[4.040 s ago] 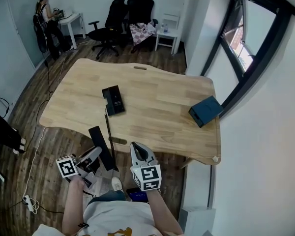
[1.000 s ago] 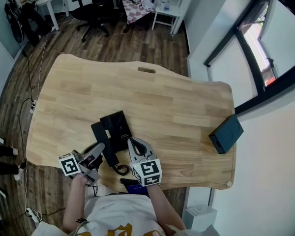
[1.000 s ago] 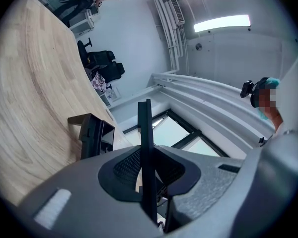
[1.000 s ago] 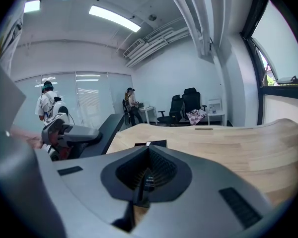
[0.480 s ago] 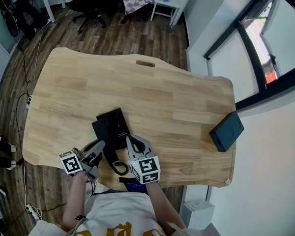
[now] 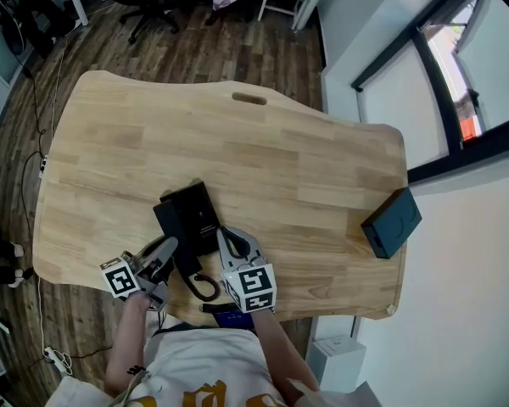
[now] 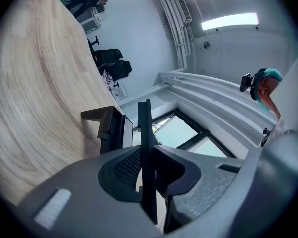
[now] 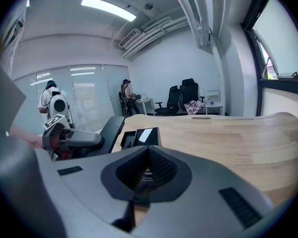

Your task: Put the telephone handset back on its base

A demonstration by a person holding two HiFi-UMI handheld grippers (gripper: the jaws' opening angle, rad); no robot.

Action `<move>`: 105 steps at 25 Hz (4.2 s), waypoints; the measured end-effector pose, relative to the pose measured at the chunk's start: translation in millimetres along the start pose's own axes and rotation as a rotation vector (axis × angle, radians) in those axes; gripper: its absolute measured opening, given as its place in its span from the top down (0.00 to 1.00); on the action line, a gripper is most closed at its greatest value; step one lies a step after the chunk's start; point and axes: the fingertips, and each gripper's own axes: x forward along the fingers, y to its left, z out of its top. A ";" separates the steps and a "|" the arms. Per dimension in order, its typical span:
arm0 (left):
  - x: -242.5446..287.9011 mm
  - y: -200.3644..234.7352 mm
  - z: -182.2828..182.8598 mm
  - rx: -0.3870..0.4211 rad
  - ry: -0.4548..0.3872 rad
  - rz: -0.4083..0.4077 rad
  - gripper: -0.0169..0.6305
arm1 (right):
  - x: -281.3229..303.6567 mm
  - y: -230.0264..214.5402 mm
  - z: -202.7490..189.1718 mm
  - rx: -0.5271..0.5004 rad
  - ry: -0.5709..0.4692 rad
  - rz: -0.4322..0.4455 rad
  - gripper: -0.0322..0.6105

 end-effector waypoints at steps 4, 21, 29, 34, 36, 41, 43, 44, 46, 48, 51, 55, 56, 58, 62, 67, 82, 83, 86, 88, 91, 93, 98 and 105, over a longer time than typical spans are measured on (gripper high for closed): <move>4.3 8.3 -2.4 -0.009 0.013 0.012 0.86 | 4.4 -5.2 -2.4 0.006 0.009 -0.006 0.94; 13.1 33.4 -2.8 -0.020 0.018 0.057 0.86 | 21.1 -18.5 -13.3 0.009 0.040 0.007 0.94; 16.0 40.3 -4.4 -0.001 0.025 0.085 0.86 | 29.7 -24.5 -18.4 0.043 0.044 0.018 0.94; 18.3 43.7 -6.8 0.017 0.037 0.108 0.86 | 31.9 -29.0 -20.0 0.051 0.049 0.020 0.94; 19.2 44.5 -6.9 0.017 0.037 0.112 0.86 | 31.9 -32.0 -21.6 0.057 0.054 0.016 0.94; 20.0 45.1 -6.2 0.026 0.030 0.114 0.86 | 31.6 -37.3 -23.3 0.063 0.053 0.012 0.94; 20.2 45.6 -5.7 0.031 0.028 0.115 0.86 | 31.6 -39.3 -23.8 0.063 0.055 0.011 0.94; 20.3 46.0 -5.7 0.035 0.029 0.116 0.86 | 31.6 -40.0 -24.2 0.064 0.056 0.010 0.94; 20.3 46.3 -5.6 0.044 0.031 0.119 0.86 | 31.5 -40.7 -24.7 0.064 0.057 0.013 0.94; 19.8 46.2 -4.6 0.055 0.026 0.125 0.86 | 31.1 -41.4 -24.0 0.064 0.056 0.014 0.94; 18.3 46.9 -2.5 0.051 0.005 0.129 0.86 | 31.3 -42.4 -23.1 0.063 0.056 0.016 0.94; 17.6 52.2 -3.3 0.028 0.008 0.133 0.86 | 33.4 -43.8 -24.6 0.064 0.059 0.015 0.94; 17.6 52.4 -2.7 0.029 0.007 0.134 0.86 | 34.0 -43.5 -24.8 0.064 0.059 0.017 0.94; 17.9 52.4 -2.3 0.032 0.012 0.137 0.86 | 34.8 -42.4 -24.8 0.065 0.061 0.021 0.94; 19.3 55.2 -5.5 0.042 0.051 0.170 0.86 | 34.3 -41.4 -25.3 0.062 0.067 0.021 0.94; 21.0 56.4 -6.2 0.039 0.065 0.179 0.85 | 34.3 -44.8 -26.1 0.068 0.068 0.014 0.94; 15.2 77.0 -7.7 0.049 0.090 0.268 0.64 | 37.6 -35.7 -29.9 0.030 0.093 0.027 0.94; 14.6 77.9 -8.1 0.048 0.090 0.272 0.64 | 37.0 -35.6 -29.6 0.030 0.093 0.026 0.94; 13.9 77.1 -7.8 0.043 0.088 0.277 0.64 | 34.7 -34.9 -27.6 0.027 0.092 0.023 0.94; 13.0 78.4 -8.3 0.047 0.095 0.272 0.64 | 32.6 -35.5 -26.9 0.026 0.090 0.019 0.94; 12.5 79.3 -8.4 0.049 0.103 0.274 0.64 | 29.7 -37.3 -28.4 0.025 0.091 0.014 0.94; 12.3 79.1 -8.4 0.045 0.107 0.281 0.64 | 28.2 -37.9 -28.8 0.027 0.090 0.012 0.94; 11.1 79.4 -9.9 0.039 0.123 0.287 0.64 | 28.3 -37.8 -27.0 0.024 0.090 0.016 0.94; 7.2 84.4 -6.2 0.117 0.122 0.406 0.56 | 29.9 -36.9 -24.9 0.021 0.088 0.027 0.94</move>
